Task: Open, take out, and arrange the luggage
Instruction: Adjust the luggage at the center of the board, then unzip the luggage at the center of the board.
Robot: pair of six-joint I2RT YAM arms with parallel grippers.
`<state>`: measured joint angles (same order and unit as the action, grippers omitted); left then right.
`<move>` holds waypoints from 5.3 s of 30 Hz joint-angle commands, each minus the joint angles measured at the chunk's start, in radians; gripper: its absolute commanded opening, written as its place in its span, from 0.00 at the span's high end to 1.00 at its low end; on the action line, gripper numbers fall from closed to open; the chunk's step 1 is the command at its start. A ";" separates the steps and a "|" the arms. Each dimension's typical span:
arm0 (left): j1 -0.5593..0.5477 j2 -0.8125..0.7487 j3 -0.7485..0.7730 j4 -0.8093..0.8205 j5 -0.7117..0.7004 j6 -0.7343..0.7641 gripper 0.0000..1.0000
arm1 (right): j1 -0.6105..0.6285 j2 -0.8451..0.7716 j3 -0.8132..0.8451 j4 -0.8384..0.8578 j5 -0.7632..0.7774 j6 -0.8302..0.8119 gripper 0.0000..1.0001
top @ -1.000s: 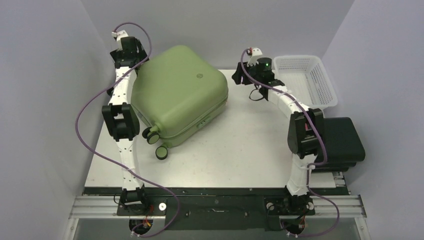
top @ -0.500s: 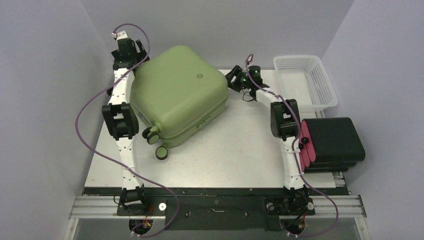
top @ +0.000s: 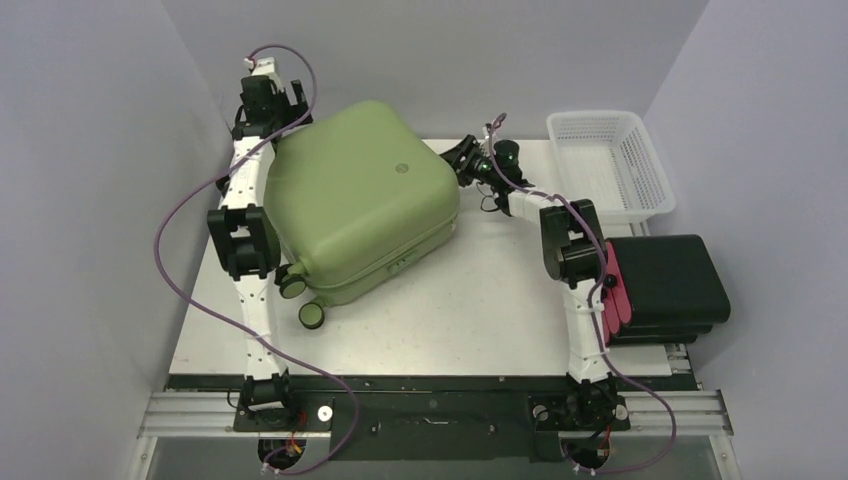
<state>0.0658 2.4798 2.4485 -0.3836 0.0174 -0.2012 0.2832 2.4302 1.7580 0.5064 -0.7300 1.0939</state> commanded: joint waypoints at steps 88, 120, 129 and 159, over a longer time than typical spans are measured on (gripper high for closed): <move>-0.092 -1.465 -1.206 -0.147 -0.005 0.456 0.04 | 0.249 -1.284 -0.912 -0.511 0.348 -1.244 0.16; -0.007 -1.613 -1.479 -0.197 0.107 0.537 0.04 | 0.555 -1.257 -1.182 -0.144 0.643 -0.899 0.42; 0.027 -1.657 -1.252 -0.579 0.157 0.554 0.04 | 0.724 -1.200 -1.169 -0.177 0.595 -0.876 0.43; 0.086 -1.712 -1.290 -0.644 0.242 0.545 0.04 | 0.882 -1.005 -1.097 -0.062 1.056 -0.832 0.77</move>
<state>0.1429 0.7780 1.0924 -1.0210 0.1848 0.3332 1.1725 1.4033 0.6697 0.2855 0.3241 0.2924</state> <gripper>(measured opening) 0.963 0.207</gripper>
